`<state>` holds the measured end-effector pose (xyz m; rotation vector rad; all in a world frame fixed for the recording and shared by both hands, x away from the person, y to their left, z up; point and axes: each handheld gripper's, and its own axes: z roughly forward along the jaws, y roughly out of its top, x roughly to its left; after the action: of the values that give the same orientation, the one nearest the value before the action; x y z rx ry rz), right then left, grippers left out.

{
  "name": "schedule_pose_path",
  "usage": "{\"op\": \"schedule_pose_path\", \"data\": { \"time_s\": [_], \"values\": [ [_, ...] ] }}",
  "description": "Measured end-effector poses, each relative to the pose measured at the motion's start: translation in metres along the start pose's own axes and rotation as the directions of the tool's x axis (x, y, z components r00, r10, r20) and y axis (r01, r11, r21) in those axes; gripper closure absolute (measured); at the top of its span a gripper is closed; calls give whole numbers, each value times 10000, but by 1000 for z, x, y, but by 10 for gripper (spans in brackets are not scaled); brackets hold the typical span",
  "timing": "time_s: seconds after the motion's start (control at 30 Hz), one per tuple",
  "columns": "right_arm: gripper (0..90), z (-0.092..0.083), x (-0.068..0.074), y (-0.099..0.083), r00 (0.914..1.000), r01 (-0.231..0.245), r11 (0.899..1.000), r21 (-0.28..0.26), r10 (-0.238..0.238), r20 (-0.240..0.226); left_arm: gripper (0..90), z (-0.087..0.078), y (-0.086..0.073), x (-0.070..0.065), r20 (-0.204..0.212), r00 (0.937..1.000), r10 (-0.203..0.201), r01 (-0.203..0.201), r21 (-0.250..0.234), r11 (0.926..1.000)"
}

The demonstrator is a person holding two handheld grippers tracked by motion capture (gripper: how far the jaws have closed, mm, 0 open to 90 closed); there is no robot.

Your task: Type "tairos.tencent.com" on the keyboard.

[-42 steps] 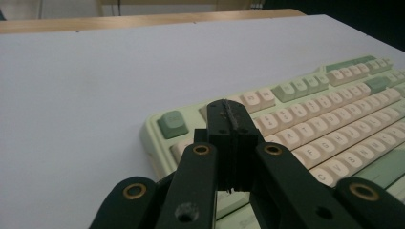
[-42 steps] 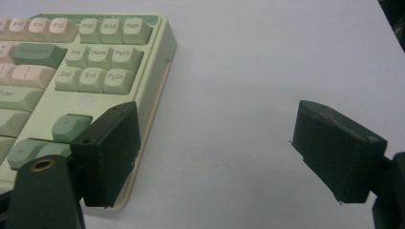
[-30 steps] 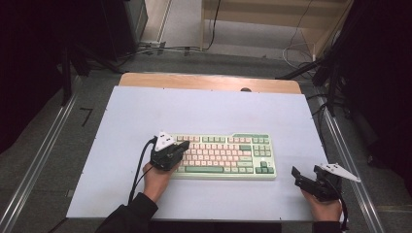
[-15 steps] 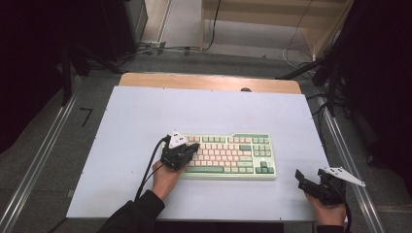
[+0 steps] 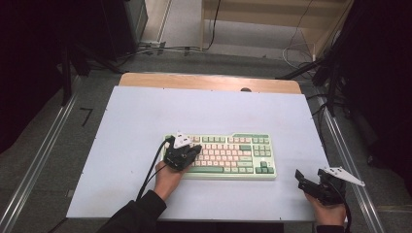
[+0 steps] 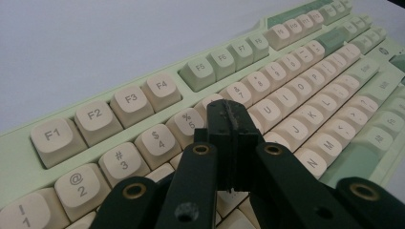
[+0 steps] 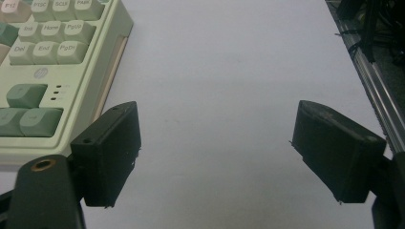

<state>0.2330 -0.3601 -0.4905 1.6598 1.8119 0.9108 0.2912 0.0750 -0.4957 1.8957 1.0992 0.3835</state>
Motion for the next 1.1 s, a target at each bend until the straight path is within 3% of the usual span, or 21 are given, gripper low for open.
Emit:
{"op": "schedule_pose_path", "data": {
  "time_s": [1.1],
  "values": [
    [152,1,0,0,10000,50,10000,47,-50,36,900,1,2,-1,-20,10000,-97,98,174,9998]
  ]
}}
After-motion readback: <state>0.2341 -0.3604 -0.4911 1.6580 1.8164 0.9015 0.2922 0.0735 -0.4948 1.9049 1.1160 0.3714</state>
